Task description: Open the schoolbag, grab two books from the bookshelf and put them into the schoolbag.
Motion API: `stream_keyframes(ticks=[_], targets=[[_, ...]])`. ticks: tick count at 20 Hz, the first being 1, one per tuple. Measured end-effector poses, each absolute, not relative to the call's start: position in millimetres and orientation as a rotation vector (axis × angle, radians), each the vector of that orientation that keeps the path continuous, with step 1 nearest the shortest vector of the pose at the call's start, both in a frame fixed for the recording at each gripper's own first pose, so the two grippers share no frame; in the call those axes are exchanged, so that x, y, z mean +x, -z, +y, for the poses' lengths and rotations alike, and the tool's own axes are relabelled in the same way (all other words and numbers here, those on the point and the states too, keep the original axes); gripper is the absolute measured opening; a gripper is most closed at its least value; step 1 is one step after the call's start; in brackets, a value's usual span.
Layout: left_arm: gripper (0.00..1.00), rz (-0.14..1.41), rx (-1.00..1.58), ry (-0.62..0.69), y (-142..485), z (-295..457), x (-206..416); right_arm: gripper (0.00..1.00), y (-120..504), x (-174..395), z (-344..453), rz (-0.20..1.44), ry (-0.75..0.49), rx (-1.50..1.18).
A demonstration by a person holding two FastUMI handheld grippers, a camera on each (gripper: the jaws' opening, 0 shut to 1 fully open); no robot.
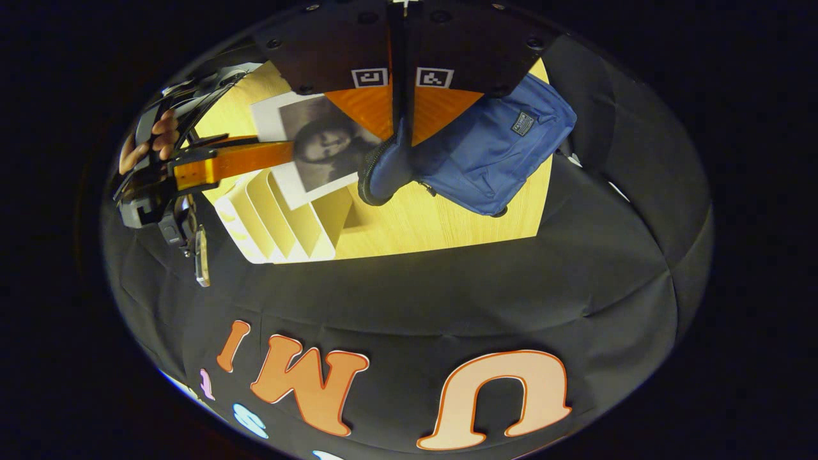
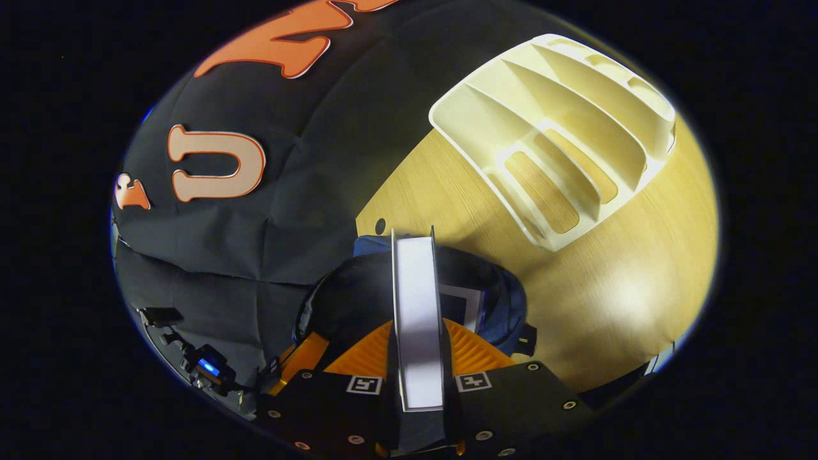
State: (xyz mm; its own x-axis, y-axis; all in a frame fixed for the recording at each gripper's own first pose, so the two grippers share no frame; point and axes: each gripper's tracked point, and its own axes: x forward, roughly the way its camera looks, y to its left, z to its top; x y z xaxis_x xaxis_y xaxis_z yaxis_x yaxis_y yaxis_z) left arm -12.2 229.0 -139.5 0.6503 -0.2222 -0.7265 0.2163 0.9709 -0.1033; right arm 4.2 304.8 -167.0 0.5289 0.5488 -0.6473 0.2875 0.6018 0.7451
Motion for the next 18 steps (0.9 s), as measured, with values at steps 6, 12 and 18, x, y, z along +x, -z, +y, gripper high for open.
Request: stream_keyframes(ticks=[6, 12, 18], targets=[[0.02, 0.795, 0.012, 0.275, 131, 223, -13, 0.27, 186, 20, 352, 0.999, -0.187, 0.957], [0.02, 0.787, 0.026, 0.309, 125, 210, -12, 0.27, 206, 29, 384, 0.959, -0.255, 0.949], [0.02, 0.799, 0.034, 0.336, 133, 205, -11, 0.29, 237, 25, 412, 0.989, -0.317, 0.916]])
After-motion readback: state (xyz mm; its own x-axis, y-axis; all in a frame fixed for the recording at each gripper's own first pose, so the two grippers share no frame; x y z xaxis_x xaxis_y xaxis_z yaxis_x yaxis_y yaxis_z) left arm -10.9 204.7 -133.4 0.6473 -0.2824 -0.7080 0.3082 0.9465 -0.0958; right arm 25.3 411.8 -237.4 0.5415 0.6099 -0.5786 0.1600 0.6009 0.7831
